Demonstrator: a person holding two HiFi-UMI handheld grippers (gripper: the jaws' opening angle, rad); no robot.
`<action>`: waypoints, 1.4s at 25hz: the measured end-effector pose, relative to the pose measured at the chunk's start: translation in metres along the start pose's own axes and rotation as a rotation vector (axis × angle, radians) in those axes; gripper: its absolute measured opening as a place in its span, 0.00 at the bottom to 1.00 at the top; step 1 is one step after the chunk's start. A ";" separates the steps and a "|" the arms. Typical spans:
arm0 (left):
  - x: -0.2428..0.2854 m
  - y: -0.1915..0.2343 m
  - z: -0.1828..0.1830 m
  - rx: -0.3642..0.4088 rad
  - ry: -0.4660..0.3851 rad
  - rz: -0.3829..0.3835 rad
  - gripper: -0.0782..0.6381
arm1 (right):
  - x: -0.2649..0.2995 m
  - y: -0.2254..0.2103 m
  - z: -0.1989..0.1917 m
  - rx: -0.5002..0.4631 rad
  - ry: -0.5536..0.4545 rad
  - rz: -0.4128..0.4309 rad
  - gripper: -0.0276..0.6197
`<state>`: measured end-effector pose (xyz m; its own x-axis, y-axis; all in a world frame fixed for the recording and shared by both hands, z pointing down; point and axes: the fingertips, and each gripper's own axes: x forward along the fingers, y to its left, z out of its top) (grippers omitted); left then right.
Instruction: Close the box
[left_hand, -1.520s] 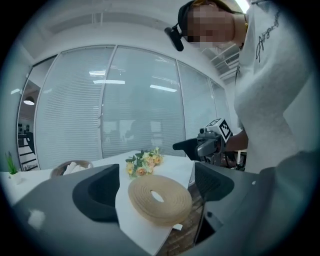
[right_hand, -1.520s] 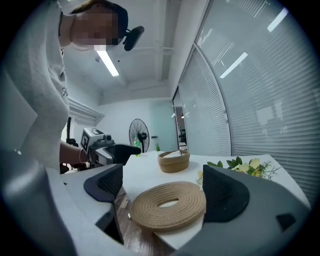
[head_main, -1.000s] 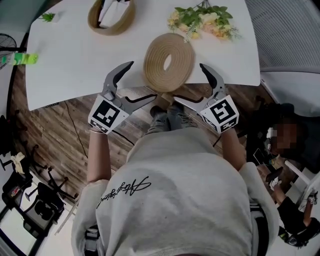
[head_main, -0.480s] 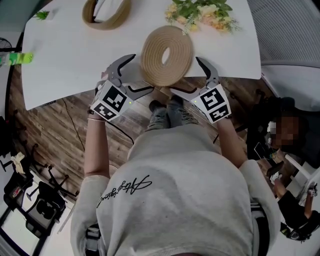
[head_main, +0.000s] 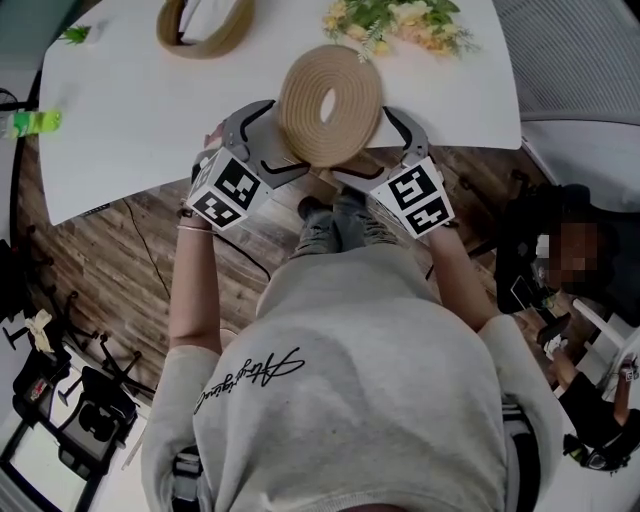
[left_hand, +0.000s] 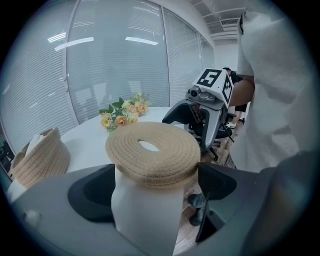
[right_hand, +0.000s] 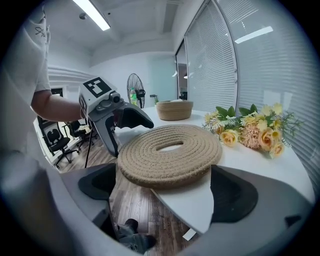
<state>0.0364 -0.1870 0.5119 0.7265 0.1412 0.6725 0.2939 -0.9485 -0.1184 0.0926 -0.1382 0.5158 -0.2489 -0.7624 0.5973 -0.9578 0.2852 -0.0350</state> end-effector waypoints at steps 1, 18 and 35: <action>0.002 -0.001 0.000 -0.002 0.005 -0.007 0.81 | 0.001 0.001 0.000 -0.001 0.006 0.002 0.94; 0.012 -0.007 0.006 -0.024 -0.063 0.030 0.80 | 0.004 -0.004 0.003 0.035 -0.019 -0.054 0.94; 0.007 -0.017 0.006 -0.046 -0.066 0.092 0.78 | 0.002 0.003 -0.002 -0.051 -0.014 -0.031 0.95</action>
<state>0.0399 -0.1688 0.5139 0.7889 0.0703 0.6104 0.1965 -0.9701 -0.1422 0.0900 -0.1377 0.5184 -0.2213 -0.7792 0.5864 -0.9567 0.2900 0.0242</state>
